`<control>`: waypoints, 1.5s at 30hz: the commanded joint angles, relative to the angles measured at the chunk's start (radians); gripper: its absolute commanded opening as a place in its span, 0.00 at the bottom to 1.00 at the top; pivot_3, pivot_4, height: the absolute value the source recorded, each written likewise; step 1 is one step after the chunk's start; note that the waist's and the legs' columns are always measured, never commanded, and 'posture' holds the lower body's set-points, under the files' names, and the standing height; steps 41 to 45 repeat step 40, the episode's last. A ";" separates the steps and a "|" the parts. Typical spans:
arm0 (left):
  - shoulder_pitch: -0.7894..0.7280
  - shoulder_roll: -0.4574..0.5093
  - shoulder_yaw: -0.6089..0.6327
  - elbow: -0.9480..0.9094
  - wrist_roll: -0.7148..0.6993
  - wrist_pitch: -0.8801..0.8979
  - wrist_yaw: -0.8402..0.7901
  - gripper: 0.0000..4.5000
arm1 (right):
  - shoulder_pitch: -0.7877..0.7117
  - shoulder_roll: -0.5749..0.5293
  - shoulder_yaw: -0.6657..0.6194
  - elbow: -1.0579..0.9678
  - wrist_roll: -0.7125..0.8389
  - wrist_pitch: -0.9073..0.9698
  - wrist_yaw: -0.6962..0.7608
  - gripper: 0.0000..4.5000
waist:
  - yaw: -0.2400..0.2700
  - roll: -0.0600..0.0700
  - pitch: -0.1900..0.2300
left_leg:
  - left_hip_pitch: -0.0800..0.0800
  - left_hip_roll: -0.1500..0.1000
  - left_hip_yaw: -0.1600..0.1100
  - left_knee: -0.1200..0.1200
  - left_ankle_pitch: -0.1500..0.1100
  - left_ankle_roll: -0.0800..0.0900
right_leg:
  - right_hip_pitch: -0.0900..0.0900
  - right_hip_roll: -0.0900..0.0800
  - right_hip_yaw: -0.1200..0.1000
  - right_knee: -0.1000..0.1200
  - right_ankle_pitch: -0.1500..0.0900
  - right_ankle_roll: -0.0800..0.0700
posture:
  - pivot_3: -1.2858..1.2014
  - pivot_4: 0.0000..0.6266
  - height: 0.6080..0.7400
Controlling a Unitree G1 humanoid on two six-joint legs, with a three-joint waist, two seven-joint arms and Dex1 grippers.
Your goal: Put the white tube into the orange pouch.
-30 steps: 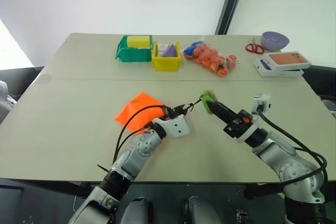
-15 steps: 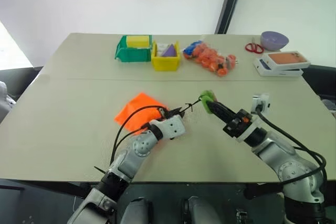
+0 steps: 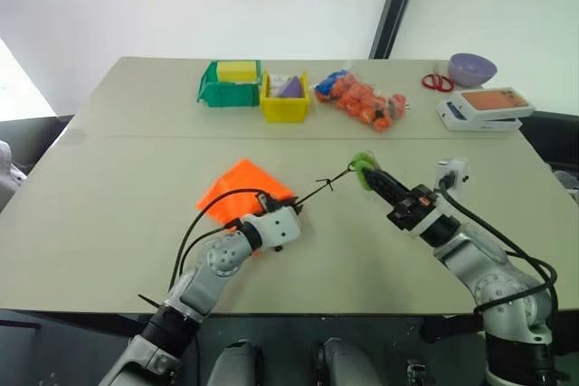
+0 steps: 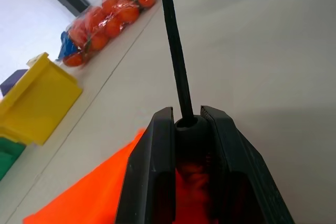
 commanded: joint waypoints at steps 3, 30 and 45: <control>0.029 0.030 0.038 -0.043 -0.023 0.016 -0.015 0.06 | -0.044 -0.001 -0.026 0.050 -0.078 -0.060 -0.032 0.00 | 0.000 0.000 0.000 | 0.000 0.000 0.000 0.000 0.000 0.000 | 0.000 0.000 0.000 0.000 0.000 0.000 | 0.52 0.24 1.00; 0.190 0.097 0.429 -0.360 -0.696 0.473 -0.229 1.00 | 0.114 -0.137 0.062 0.014 -0.273 -0.116 0.175 0.92 | -0.002 0.002 0.000 | -0.002 0.000 0.000 -0.001 0.000 0.000 | -0.002 0.000 0.000 -0.001 0.000 0.000 | 0.52 0.24 1.00; 0.292 0.183 0.636 -0.219 -0.695 0.439 -0.197 1.00 | 0.149 -0.175 0.076 0.059 -0.361 -0.200 0.233 0.92 | 0.000 0.001 0.000 | -0.002 0.000 0.000 -0.001 0.000 0.000 | -0.003 0.000 -0.001 -0.003 0.000 0.000 | 0.52 0.24 1.00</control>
